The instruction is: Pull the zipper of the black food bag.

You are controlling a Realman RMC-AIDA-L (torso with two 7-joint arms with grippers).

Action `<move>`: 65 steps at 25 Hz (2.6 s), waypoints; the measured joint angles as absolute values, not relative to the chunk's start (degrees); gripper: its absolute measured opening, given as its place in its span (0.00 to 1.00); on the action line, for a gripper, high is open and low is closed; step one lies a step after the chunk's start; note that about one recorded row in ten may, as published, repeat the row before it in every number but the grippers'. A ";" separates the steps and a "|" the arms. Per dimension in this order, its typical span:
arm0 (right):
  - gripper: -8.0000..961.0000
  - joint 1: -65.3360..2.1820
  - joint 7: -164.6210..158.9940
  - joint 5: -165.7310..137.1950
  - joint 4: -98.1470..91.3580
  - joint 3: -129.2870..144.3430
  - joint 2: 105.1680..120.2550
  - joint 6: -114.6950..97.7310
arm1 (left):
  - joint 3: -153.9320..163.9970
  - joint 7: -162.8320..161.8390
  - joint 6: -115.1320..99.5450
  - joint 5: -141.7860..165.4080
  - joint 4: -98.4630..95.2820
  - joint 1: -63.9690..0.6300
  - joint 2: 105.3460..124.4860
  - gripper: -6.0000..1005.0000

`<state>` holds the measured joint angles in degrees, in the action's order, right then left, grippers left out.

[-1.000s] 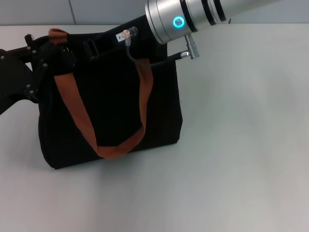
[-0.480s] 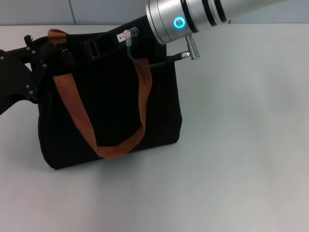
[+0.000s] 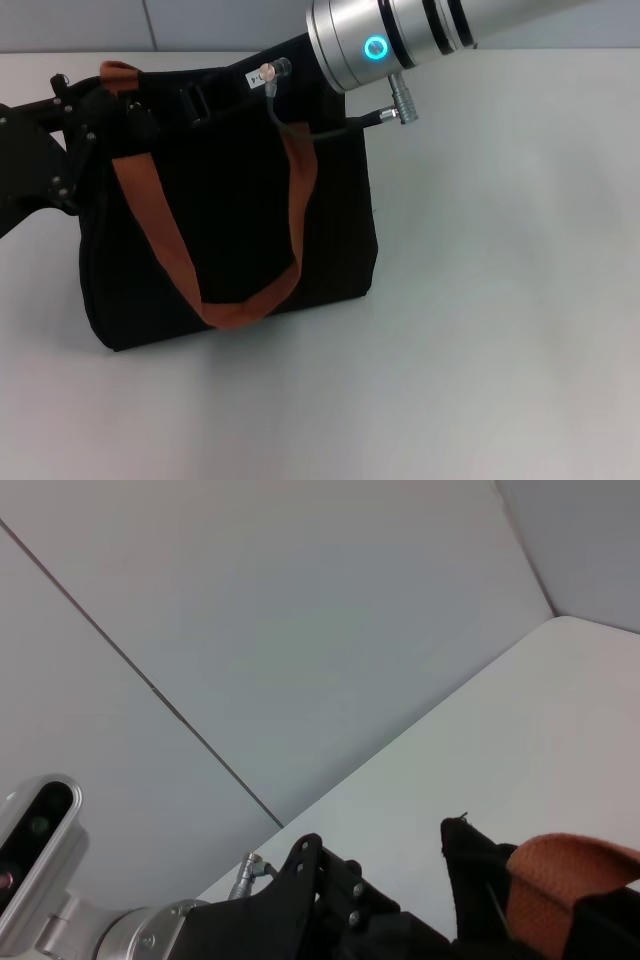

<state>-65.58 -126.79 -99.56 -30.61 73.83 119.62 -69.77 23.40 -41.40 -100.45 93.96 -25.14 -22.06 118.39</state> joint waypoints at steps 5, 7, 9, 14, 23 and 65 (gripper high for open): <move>0.13 -65.49 -126.80 -99.85 -30.88 73.77 119.47 -69.99 | 23.38 -41.40 -100.45 93.96 -25.11 -22.03 118.39 0.06; 0.13 -65.48 -126.79 -99.91 -30.94 73.76 119.44 -70.02 | 23.37 -41.21 -100.45 93.96 -24.75 -21.97 118.39 0.06; 0.12 -65.48 -126.79 -99.92 -30.97 73.75 119.44 -70.03 | 23.37 -41.20 -100.45 93.96 -24.74 -21.97 118.39 0.06; 0.11 -65.47 -126.84 -99.93 -31.11 73.73 119.44 -70.03 | 23.37 -41.21 -100.45 93.95 -24.70 -21.97 118.32 0.06; 0.08 -65.59 -126.49 -99.94 -31.10 73.96 119.66 -69.73 | 23.43 -41.22 -100.45 93.95 -24.69 -21.97 118.34 0.06; 0.13 -37.73 -124.11 -89.57 -54.71 64.68 119.14 -78.79 | 22.66 -41.46 -100.24 93.60 -23.69 -22.23 118.40 0.07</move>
